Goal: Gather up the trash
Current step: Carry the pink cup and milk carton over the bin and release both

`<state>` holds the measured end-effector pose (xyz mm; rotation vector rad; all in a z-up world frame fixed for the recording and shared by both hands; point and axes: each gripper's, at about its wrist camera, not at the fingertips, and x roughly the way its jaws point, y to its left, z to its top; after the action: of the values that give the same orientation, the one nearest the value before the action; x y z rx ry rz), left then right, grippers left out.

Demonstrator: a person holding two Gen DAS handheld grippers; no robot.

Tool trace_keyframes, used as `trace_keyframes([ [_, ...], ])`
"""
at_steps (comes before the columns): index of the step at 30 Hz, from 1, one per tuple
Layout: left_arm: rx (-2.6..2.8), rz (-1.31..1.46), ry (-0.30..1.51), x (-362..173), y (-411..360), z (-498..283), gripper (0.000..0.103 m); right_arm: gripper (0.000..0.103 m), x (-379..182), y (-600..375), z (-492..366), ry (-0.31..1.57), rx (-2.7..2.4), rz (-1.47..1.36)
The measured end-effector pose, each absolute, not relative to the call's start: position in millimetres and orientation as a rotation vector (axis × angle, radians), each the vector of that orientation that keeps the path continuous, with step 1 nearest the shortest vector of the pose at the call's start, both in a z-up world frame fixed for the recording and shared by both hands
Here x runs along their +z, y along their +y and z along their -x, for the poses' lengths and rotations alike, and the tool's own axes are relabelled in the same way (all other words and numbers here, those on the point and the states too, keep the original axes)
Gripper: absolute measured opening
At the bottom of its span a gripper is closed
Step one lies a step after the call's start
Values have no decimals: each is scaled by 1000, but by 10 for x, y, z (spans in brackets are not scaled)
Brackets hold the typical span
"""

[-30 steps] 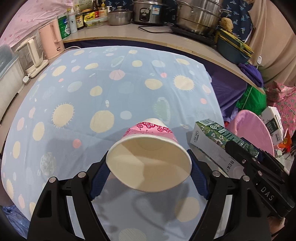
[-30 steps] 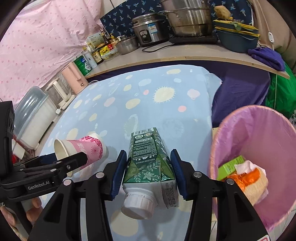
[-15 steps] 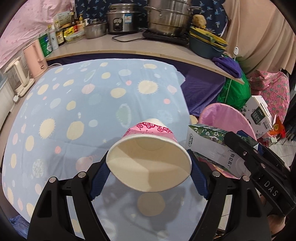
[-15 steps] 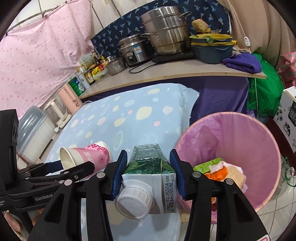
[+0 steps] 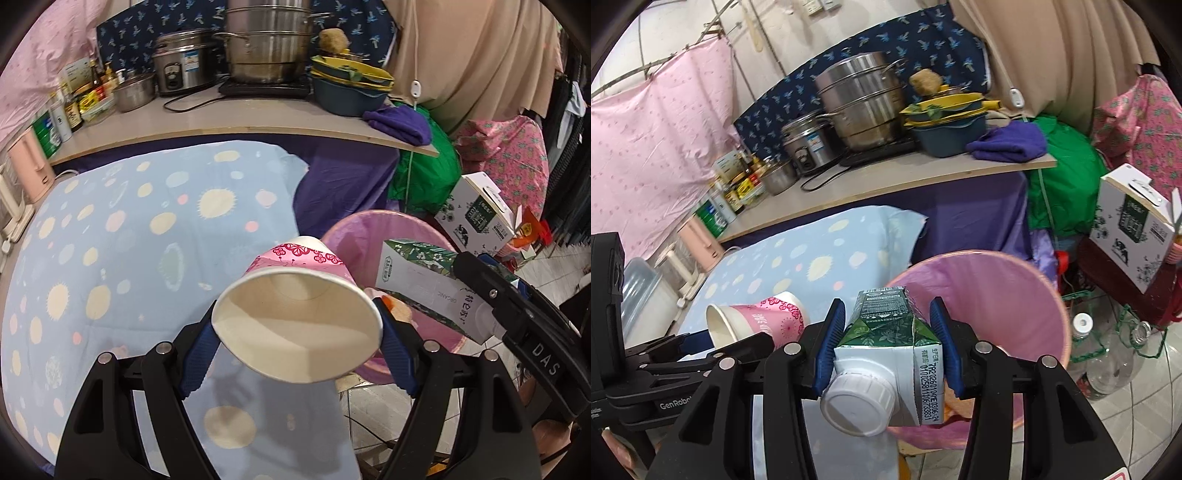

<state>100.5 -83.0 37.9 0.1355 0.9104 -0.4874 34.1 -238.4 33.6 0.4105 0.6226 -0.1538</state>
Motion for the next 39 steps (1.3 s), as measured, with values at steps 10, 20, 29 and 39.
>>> trace_keyframes([
  [10,-580,-199,909,313,-1380,-896,75,46,273,-2827,-107,608,-272,-440],
  [20,-607,-249,941,116,-1692,-869,75,46,100,-2977,-137,641,-308,-450],
  [29,-585,-264,888,35,-1800,-899,83,47,21,-3022,-246,644,-320,-455],
  [39,-534,-254,904,-29,-1723,-958,88,51,51,-2964,-241,647,-310,-456],
])
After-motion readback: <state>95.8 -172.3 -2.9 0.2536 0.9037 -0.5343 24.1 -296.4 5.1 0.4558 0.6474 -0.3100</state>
